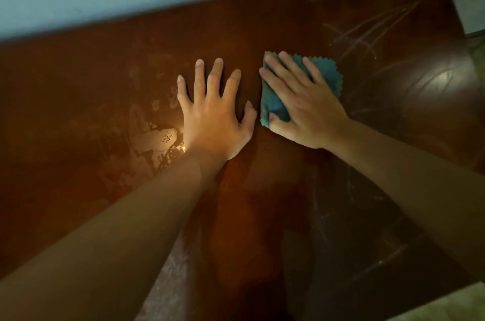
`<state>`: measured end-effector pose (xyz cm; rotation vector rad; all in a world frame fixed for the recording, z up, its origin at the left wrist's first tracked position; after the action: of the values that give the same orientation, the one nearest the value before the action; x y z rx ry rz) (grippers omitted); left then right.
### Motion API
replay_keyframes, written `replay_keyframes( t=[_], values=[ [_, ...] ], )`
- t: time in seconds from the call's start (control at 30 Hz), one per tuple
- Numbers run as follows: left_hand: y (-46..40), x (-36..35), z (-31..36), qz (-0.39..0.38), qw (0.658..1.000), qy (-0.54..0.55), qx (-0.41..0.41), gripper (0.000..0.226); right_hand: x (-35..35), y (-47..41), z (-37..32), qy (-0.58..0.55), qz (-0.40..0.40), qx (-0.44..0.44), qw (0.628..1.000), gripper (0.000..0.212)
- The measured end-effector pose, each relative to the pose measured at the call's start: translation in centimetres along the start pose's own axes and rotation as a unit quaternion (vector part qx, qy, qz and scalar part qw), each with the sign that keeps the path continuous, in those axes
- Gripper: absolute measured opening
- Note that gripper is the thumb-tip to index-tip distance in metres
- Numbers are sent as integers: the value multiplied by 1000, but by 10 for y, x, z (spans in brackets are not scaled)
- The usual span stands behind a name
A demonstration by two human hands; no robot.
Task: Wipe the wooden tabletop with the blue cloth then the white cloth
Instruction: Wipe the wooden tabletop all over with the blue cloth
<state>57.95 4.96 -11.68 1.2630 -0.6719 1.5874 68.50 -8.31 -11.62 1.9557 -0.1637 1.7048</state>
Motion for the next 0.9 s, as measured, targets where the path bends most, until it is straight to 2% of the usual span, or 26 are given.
replay_keyframes(
  t=[0.13,0.33,0.43,0.57,0.67,0.8,0.9],
  values=[
    [0,-1,-1,-4,1000,-4,-1,63,-10,22,-16,-15,17,-49,999,77],
    [1,1,-1,5,1000,1,-2,63,-36,83,-53,-36,33,-39,998,73],
    [1,2,-2,5,999,36,-2,61,-33,76,-45,-35,29,-30,999,73],
    [8,9,-2,18,996,82,-6,56,-22,52,-15,-34,30,-71,996,74],
    [29,13,16,32,995,68,-61,54,-20,48,-13,-27,30,-79,996,75],
    [66,-4,39,-16,992,79,-93,50,-34,86,-33,-30,43,-74,996,73],
    [79,-21,34,-45,993,20,-110,53,-48,120,-50,-19,43,-57,997,72]
  ],
)
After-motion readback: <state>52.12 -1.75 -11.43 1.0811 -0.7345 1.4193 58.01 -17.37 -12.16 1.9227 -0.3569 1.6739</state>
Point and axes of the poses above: each hand's wrist, its own y-axis away from the middle knuckle, its own x-axis out of the back of the hand, z = x × y, the point moved 5 cm from there along -y, towards the middle knuckle, and after that the axes turned 9 degrees about -z, right-handed, at the moved point
